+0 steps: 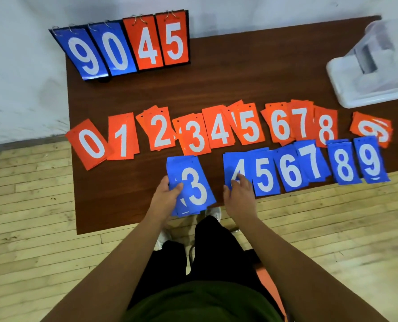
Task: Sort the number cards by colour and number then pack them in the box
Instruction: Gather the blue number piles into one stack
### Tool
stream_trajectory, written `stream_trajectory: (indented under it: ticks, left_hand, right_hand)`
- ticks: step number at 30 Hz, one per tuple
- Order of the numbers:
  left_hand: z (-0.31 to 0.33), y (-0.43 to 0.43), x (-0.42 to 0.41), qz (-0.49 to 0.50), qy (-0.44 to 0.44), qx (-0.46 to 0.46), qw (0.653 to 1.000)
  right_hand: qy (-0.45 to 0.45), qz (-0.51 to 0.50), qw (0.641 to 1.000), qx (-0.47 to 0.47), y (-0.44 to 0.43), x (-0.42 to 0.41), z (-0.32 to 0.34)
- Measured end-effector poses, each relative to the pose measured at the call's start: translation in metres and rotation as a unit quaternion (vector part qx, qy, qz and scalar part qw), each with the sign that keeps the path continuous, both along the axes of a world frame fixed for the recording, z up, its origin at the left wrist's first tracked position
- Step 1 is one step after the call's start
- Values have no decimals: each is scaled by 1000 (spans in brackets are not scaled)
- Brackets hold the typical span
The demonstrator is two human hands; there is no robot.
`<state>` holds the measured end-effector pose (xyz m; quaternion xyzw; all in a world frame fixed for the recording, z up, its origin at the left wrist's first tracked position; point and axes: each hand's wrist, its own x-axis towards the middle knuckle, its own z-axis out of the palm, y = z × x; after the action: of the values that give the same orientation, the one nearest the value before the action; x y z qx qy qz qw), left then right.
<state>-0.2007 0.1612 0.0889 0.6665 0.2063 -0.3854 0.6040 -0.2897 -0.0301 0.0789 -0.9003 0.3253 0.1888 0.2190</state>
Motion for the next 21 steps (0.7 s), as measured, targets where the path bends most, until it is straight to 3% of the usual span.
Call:
stream_trajectory:
  ticks: [6,10,13,15,18,21]
  left_hand:
    - [-6,12,7,24,10,22,999]
    - [-7,19,8,22,12,41,999]
    - [-7,23,7,24,18,44,999]
    - [-6,22,6,17,19,49,998]
    - [-4,18,6,0,10,53,999]
    - [-3,10,8,-18,-10,62,998]
  right_hand:
    - [-12,127,992,-4,24,-8,-5]
    - [15,-19,998,-52,20,10,-2]
    - [94,-157,983,11,7,30,3]
    - [101,-193,975,51,1,35,-1]
    - [39,-197,971,129,-4,31,-9]
    - [-58,-280,923,258,-12,27,4]
